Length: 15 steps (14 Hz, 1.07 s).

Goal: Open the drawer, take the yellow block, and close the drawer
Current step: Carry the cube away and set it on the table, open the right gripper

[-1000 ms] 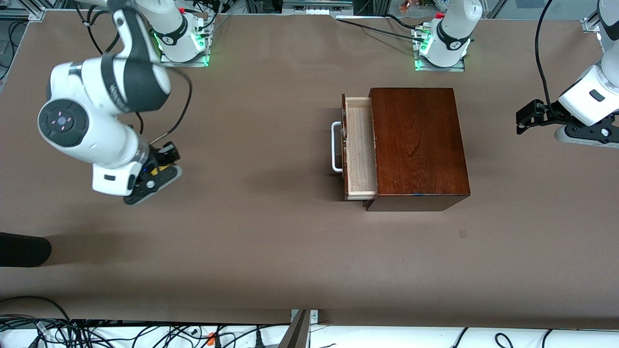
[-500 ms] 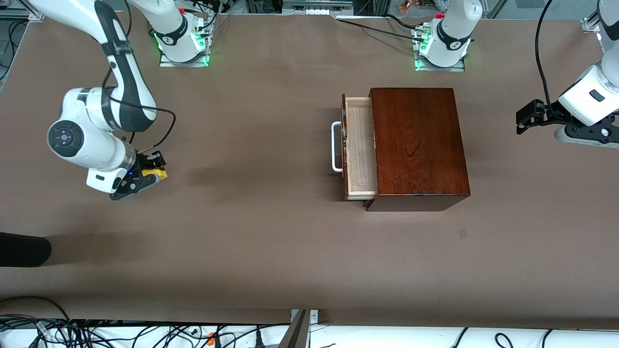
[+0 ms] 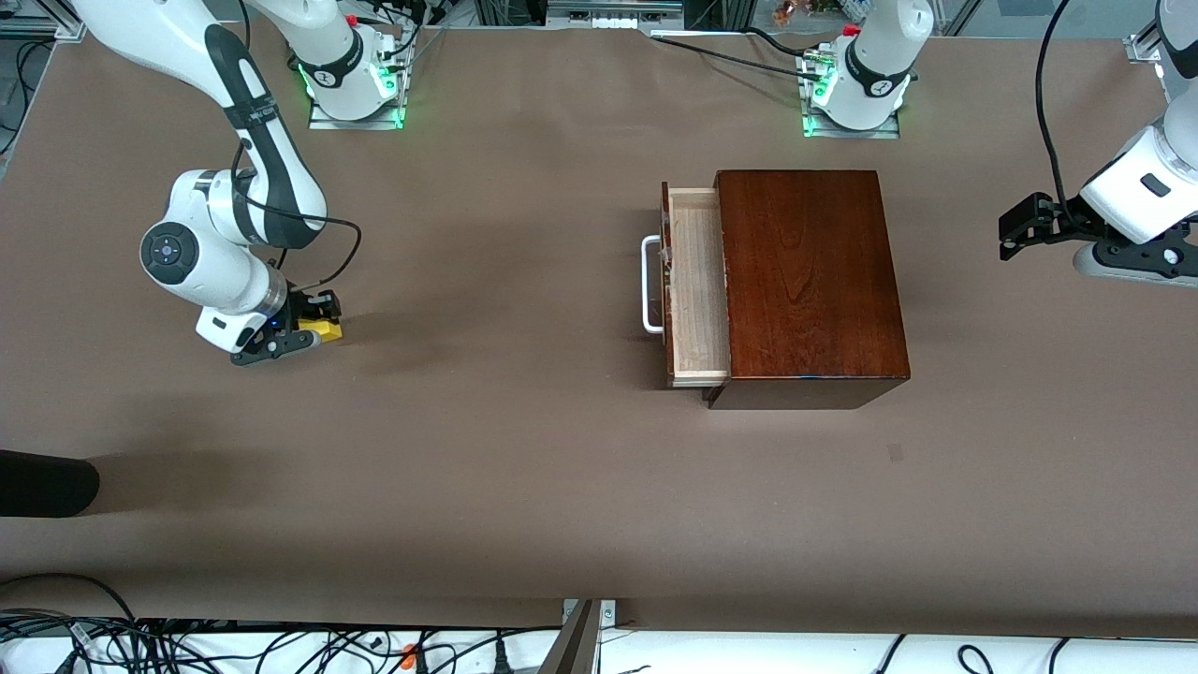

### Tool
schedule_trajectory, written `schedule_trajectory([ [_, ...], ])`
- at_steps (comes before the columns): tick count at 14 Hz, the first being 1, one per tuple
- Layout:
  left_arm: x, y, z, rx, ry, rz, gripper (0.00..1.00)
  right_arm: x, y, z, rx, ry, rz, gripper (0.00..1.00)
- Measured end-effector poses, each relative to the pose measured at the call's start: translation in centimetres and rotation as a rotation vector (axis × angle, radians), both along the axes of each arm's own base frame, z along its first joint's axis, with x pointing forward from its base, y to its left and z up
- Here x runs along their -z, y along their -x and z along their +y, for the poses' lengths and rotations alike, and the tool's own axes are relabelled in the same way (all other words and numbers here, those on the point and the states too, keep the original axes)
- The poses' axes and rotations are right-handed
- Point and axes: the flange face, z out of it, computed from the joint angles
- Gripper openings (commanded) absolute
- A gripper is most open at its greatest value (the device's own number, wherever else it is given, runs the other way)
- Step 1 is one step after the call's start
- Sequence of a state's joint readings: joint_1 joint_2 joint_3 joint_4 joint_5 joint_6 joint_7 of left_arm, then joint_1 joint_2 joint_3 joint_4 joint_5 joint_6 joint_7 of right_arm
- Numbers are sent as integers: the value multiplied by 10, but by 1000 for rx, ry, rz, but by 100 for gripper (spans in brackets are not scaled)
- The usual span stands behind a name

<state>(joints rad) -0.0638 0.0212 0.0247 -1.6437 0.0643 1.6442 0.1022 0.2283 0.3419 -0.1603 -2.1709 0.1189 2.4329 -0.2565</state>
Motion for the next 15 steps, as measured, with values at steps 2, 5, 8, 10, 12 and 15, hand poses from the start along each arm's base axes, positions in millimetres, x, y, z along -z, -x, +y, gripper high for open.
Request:
schedule_trajectory([
  [2, 0, 0, 0, 0, 0, 0, 100, 11, -9, 0, 56, 4, -13, 0],
  [5, 0, 0, 0, 0, 0, 0, 100, 32, -31, 10, 71, 5, -14, 1],
  [8, 0, 0, 0, 0, 0, 0, 100, 33, -42, 10, 77, 2, -21, 100],
  [10, 0, 0, 0, 0, 0, 0, 100, 34, -43, 3, 85, 1, -22, 100],
  [12, 0, 0, 0, 0, 0, 0, 100, 27, -46, -5, 84, -2, -30, 100],
  [15, 0, 0, 0, 0, 0, 0, 100, -34, -44, -6, 85, -29, 34, 100],
])
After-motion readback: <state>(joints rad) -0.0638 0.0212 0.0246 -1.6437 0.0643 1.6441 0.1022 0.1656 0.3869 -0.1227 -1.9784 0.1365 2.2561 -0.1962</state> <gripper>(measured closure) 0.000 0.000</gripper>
